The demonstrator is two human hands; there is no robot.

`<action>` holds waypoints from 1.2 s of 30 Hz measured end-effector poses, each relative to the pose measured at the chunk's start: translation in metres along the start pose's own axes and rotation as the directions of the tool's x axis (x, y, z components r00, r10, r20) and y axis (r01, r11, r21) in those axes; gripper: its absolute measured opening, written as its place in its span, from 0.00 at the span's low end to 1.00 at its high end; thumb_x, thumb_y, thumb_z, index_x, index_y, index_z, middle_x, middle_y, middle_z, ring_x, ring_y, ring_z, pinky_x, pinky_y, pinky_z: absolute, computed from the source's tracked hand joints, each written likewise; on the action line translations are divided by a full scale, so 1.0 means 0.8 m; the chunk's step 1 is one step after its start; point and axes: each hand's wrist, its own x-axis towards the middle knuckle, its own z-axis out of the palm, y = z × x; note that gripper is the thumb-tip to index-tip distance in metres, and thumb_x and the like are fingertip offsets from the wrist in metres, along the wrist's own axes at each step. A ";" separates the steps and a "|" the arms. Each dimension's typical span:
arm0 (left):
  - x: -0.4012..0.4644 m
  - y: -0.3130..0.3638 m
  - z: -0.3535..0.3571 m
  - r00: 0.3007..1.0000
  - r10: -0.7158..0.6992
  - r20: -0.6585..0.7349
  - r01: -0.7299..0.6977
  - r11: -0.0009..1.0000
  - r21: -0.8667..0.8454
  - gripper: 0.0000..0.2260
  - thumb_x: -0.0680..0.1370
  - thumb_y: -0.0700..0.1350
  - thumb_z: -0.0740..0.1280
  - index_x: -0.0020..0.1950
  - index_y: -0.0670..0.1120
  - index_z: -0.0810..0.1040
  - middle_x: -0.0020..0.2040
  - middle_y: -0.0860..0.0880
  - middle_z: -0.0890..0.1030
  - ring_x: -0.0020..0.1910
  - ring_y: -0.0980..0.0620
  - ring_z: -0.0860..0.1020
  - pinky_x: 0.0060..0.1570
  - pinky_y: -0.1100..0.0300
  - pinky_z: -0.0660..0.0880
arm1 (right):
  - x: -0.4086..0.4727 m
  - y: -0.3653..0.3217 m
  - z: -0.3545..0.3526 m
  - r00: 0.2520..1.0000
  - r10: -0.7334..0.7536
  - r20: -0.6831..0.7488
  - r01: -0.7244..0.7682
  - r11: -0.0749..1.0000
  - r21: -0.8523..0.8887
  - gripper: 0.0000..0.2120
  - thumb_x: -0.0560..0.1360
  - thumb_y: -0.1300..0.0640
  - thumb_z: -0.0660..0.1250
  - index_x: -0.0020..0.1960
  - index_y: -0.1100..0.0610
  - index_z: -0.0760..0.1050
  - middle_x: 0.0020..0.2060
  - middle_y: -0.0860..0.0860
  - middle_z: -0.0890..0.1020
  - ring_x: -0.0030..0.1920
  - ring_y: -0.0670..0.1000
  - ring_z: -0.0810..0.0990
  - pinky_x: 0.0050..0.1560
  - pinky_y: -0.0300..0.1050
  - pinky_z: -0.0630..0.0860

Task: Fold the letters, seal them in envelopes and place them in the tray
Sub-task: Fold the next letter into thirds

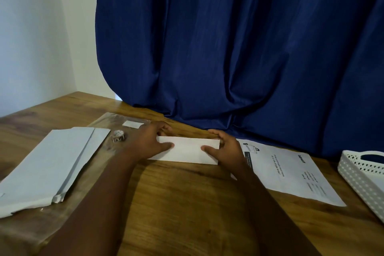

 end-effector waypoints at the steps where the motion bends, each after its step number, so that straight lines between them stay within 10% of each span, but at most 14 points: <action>1: -0.001 -0.001 0.002 1.000 -0.016 -0.023 0.017 0.999 0.047 0.22 0.71 0.60 0.78 0.62 0.62 0.77 0.53 0.64 0.79 0.53 0.59 0.79 0.46 0.62 0.75 | 0.000 0.002 0.004 1.000 0.015 -0.011 -0.015 0.999 -0.034 0.29 0.68 0.43 0.79 0.66 0.37 0.73 0.57 0.38 0.79 0.50 0.39 0.77 0.48 0.35 0.74; 5: -0.002 0.001 0.014 0.999 -0.035 0.030 0.027 0.968 0.248 0.28 0.72 0.59 0.76 0.70 0.59 0.73 0.68 0.54 0.78 0.66 0.50 0.75 0.63 0.49 0.76 | -0.004 0.007 0.015 0.999 0.037 0.009 -0.034 0.972 -0.231 0.34 0.69 0.40 0.76 0.72 0.44 0.71 0.66 0.45 0.77 0.61 0.49 0.77 0.61 0.52 0.78; 13: -0.008 0.013 0.041 0.935 -0.024 0.355 -0.057 0.974 0.218 0.22 0.85 0.50 0.59 0.80 0.49 0.64 0.79 0.45 0.67 0.78 0.45 0.65 0.78 0.46 0.58 | -0.013 -0.012 0.030 0.991 -0.076 0.110 0.122 0.851 -0.511 0.23 0.81 0.45 0.64 0.75 0.48 0.69 0.76 0.48 0.68 0.76 0.50 0.64 0.76 0.51 0.59; 17: -0.009 0.017 0.056 0.882 -0.063 0.467 -0.100 0.944 0.315 0.28 0.86 0.58 0.48 0.84 0.51 0.48 0.85 0.49 0.47 0.83 0.48 0.43 0.78 0.39 0.40 | -0.023 -0.034 0.063 0.905 -0.108 0.412 0.325 0.800 -0.505 0.27 0.85 0.45 0.48 0.82 0.50 0.51 0.82 0.48 0.54 0.81 0.48 0.49 0.78 0.52 0.43; 23: -0.004 0.012 0.060 0.864 -0.096 0.495 -0.108 0.924 0.367 0.29 0.85 0.61 0.46 0.84 0.53 0.43 0.85 0.51 0.42 0.82 0.50 0.38 0.78 0.40 0.37 | -0.022 -0.031 0.065 0.863 -0.004 0.505 0.303 0.805 -0.511 0.29 0.84 0.40 0.44 0.82 0.47 0.46 0.82 0.48 0.49 0.81 0.48 0.46 0.79 0.53 0.42; 31: -0.004 0.011 0.058 0.915 -0.026 0.402 -0.103 0.949 0.297 0.30 0.83 0.65 0.56 0.83 0.57 0.57 0.84 0.51 0.55 0.82 0.49 0.53 0.80 0.39 0.48 | -0.010 -0.003 0.030 0.905 0.106 0.411 0.171 0.796 -0.580 0.38 0.78 0.28 0.47 0.82 0.46 0.49 0.82 0.47 0.50 0.81 0.53 0.47 0.79 0.57 0.45; 36: -0.009 0.019 0.045 0.967 0.106 0.232 -0.140 0.981 0.134 0.18 0.83 0.61 0.59 0.66 0.55 0.80 0.68 0.50 0.79 0.63 0.52 0.78 0.65 0.47 0.74 | -0.012 -0.008 0.024 0.963 -0.048 0.264 0.190 0.818 -0.542 0.30 0.79 0.30 0.50 0.72 0.44 0.72 0.70 0.45 0.76 0.68 0.50 0.74 0.70 0.55 0.67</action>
